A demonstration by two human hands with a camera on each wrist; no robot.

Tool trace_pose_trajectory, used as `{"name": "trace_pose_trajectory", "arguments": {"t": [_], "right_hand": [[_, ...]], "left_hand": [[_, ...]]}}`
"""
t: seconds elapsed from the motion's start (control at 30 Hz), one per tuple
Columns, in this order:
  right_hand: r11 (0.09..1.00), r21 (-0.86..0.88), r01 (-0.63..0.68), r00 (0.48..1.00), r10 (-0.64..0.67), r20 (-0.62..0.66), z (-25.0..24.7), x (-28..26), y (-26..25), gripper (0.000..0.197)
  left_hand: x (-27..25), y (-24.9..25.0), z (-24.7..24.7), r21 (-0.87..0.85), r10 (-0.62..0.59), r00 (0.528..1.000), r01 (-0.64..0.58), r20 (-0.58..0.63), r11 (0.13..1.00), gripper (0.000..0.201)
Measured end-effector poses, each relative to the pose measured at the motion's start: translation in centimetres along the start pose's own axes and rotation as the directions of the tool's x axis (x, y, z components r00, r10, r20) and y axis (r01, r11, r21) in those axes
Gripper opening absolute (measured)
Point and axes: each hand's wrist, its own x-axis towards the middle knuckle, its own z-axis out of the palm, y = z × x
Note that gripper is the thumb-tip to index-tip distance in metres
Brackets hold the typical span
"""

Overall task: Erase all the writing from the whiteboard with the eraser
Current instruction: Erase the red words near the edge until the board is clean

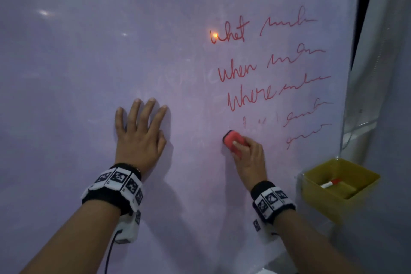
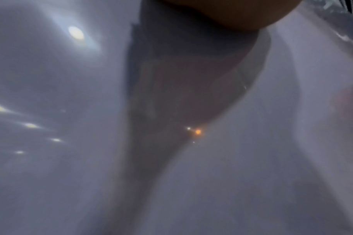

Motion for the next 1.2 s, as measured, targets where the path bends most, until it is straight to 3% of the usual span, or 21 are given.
{"name": "trace_pose_trajectory", "arguments": {"t": [0.07, 0.1, 0.13, 0.17, 0.2, 0.23, 0.3, 0.4, 0.43, 0.5, 0.57, 0.63, 0.67, 0.73, 0.8, 0.83, 0.93, 1.0, 1.1, 1.13, 1.2], "right_hand": [[0.938, 0.051, -0.344, 0.93, 0.348, -0.12, -1.0, 2.1, 2.2, 0.033], [0.833, 0.135, -0.536, 0.821, 0.552, -0.146, -1.3, 3.3, 2.9, 0.034], [0.735, 0.214, -0.644, 0.721, 0.676, -0.154, -1.3, 4.4, 2.8, 0.035], [0.706, 0.253, -0.661, 0.688, 0.705, -0.171, -1.1, 5.0, 2.0, 0.035], [0.755, 0.254, -0.604, 0.739, 0.65, -0.176, -0.8, 5.3, 0.6, 0.034], [0.838, 0.241, -0.49, 0.839, 0.528, -0.129, -0.5, 5.1, -1.0, 0.032], [0.96, 0.187, -0.209, 0.971, 0.181, 0.159, -0.7, 3.4, -2.9, 0.041], [0.991, 0.128, 0.032, 0.931, -0.076, 0.357, -2.0, 2.4, -0.2, 0.052], [0.99, 0.132, -0.039, 0.945, -0.007, 0.328, -2.4, 2.8, 1.8, 0.041], [0.979, 0.113, -0.17, 0.984, 0.161, 0.08, -2.8, 4.0, 5.0, 0.029], [0.923, 0.176, -0.341, 0.932, 0.357, -0.066, -2.2, 5.4, 6.3, 0.032], [0.863, 0.247, -0.44, 0.878, 0.472, -0.083, -1.9, 6.5, 3.7, 0.034], [0.882, 0.265, -0.389, 0.904, 0.421, -0.073, -1.7, 6.5, 2.0, 0.033], [0.967, 0.231, -0.104, 0.995, 0.103, 0.016, -1.1, 5.1, -0.9, 0.036], [0.95, 0.183, 0.252, 0.952, -0.277, 0.129, -0.5, 3.2, -1.5, 0.056], [0.925, 0.171, 0.339, 0.91, -0.369, 0.192, -0.9, 3.0, -0.8, 0.062], [0.96, 0.055, 0.275, 0.919, -0.279, 0.277, -2.5, 4.7, 4.2, 0.035], [0.993, -0.093, 0.074, 0.995, -0.067, 0.075, -3.3, 6.7, 7.4, 0.029], [0.957, 0.05, -0.284, 0.939, 0.289, -0.187, -3.1, 8.1, 7.0, 0.033], [0.963, 0.087, -0.255, 0.954, 0.265, -0.14, -2.4, 7.6, 5.2, 0.035], [0.993, 0.12, -0.014, 1.0, 0.014, 0.007, -1.9, 5.4, 1.5, 0.039]], "left_hand": [[0.9, 1.3, 0.2, 0.01, -0.018, 1.0, 0.018, -0.006, 1.0, 0.054], [1.5, 2.1, 0.4, 0.007, -0.014, 1.0, 0.014, -0.007, 1.0, 0.054], [2.3, 3.0, 0.6, 0.003, -0.008, 1.0, 0.008, -0.007, 1.0, 0.054], [3.2, 3.8, 0.8, 0.002, -0.004, 1.0, 0.004, -0.007, 1.0, 0.054], [4.3, 4.4, 1.1, 0.006, -0.002, 1.0, 0.002, -0.007, 1.0, 0.053], [5.3, 5.0, 1.3, 0.018, 0.001, 1.0, -0.001, -0.004, 1.0, 0.053], [6.7, 5.7, 2.0, 0.045, 0.004, 1.0, -0.004, 0.008, 0.999, 0.052], [7.2, 6.3, 2.6, 0.059, -0.024, 0.999, 0.021, 0.038, 0.998, 0.054], [7.2, 6.3, 2.7, 0.062, -0.03, 0.999, 0.027, 0.044, 0.998, 0.054], [7.1, 6.4, 2.6, 0.062, -0.035, 0.998, 0.032, 0.046, 0.998, 0.055], [7.2, 6.3, 2.5, 0.063, -0.035, 0.999, 0.033, 0.04, 0.997, 0.055], [7.1, 6.4, 2.5, 0.064, -0.043, 0.998, 0.04, 0.038, 0.997, 0.055], [7.1, 6.4, 2.5, 0.064, -0.046, 0.998, 0.044, 0.037, 0.997, 0.054], [7.1, 6.5, 2.4, 0.073, -0.046, 0.998, 0.043, 0.042, 0.996, 0.054], [7.2, 6.4, 2.4, 0.084, -0.043, 0.998, 0.04, 0.046, 0.996, 0.054], [7.2, 6.3, 2.3, 0.084, -0.043, 0.998, 0.039, 0.044, 0.996, 0.055], [7.1, 6.3, 2.4, 0.072, -0.053, 0.998, 0.05, 0.04, 0.996, 0.055], [7.1, 6.4, 2.5, 0.054, -0.061, 0.997, 0.059, 0.04, 0.997, 0.054], [7.0, 6.6, 2.5, 0.044, -0.067, 0.997, 0.066, 0.023, 0.997, 0.054], [7.0, 6.6, 2.4, 0.043, -0.067, 0.998, 0.066, 0.017, 0.997, 0.054], [7.0, 6.6, 2.4, 0.041, -0.067, 0.998, 0.066, 0.012, 0.997, 0.054]]}}
